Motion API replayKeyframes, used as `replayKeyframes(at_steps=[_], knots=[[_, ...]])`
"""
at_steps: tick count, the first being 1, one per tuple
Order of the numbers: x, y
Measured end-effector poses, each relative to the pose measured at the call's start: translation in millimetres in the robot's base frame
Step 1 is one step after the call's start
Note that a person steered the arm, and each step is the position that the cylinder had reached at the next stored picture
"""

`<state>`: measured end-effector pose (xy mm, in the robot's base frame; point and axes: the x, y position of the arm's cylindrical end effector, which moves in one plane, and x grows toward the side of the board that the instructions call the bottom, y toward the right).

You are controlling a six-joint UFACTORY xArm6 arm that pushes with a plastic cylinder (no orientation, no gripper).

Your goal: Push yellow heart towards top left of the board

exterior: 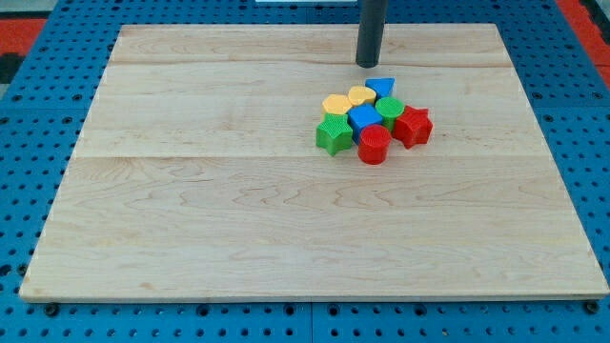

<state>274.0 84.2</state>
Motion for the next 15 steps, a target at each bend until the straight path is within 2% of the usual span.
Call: replayKeyframes(at_steps=[1,2,3,4,5,6,7,8,9,10,11,12,14,15], knots=[[0.0,43.2],[57.2,59.8],[101.8,23.5],[76.2,-65.7],[62.7,-77.7],[29.4,-136.0],[-11.9,-161.2],[-12.9,-89.7],[-53.2,-136.8],[-76.1,-241.0],[-66.6,-205.1],[-63.0,-136.0],[-38.9,-212.6],[-21.0,-206.0]])
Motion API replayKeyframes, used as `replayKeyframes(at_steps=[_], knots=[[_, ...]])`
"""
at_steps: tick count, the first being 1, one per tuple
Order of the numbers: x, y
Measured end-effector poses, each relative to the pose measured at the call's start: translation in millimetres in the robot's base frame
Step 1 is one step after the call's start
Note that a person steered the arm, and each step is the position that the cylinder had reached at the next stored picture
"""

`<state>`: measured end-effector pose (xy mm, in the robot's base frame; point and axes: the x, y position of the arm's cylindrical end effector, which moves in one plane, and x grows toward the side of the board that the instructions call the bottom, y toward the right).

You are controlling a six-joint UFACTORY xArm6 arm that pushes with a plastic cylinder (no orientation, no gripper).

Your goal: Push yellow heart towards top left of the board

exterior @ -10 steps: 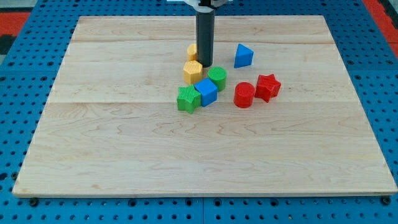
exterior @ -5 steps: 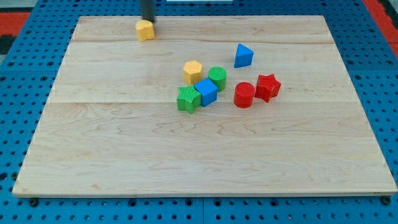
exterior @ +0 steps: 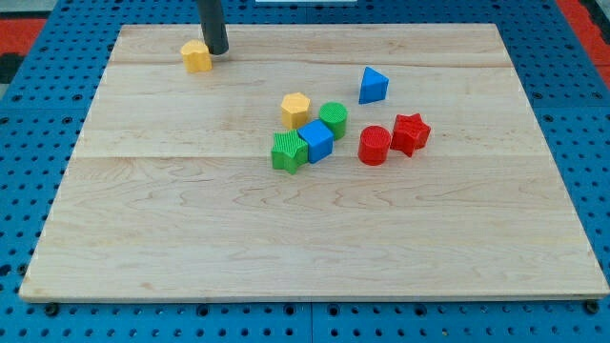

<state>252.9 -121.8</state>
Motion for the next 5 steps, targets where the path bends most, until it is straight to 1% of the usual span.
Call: replayKeyframes(at_steps=[1,2,3,4,5], knots=[[17.0,8.8],[6.3,-22.7],[-2.8,-41.5],[33.9,-29.6],[39.7,-79.1]])
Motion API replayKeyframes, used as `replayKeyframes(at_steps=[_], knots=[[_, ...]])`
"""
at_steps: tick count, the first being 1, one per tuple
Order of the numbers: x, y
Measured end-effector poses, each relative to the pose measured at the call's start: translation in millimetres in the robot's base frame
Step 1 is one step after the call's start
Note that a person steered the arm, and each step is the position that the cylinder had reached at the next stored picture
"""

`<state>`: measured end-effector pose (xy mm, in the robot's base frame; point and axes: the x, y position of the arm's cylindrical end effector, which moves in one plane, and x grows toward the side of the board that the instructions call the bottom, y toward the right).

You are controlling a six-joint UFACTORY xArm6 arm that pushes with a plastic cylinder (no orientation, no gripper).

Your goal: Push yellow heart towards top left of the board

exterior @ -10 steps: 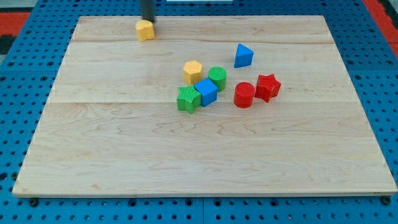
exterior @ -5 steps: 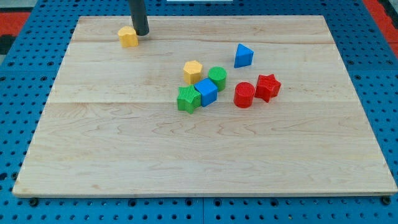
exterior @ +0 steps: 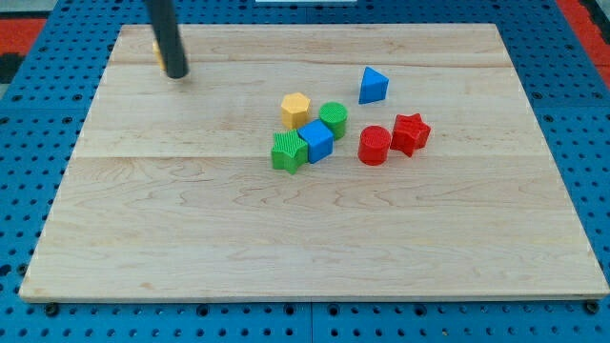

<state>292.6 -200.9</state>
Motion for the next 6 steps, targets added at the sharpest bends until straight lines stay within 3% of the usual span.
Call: replayKeyframes(at_steps=[1,2,4,6], knots=[[-41.1,-24.7],[-44.8,-5.1],[-23.5,16.2],[-21.0,82.5]])
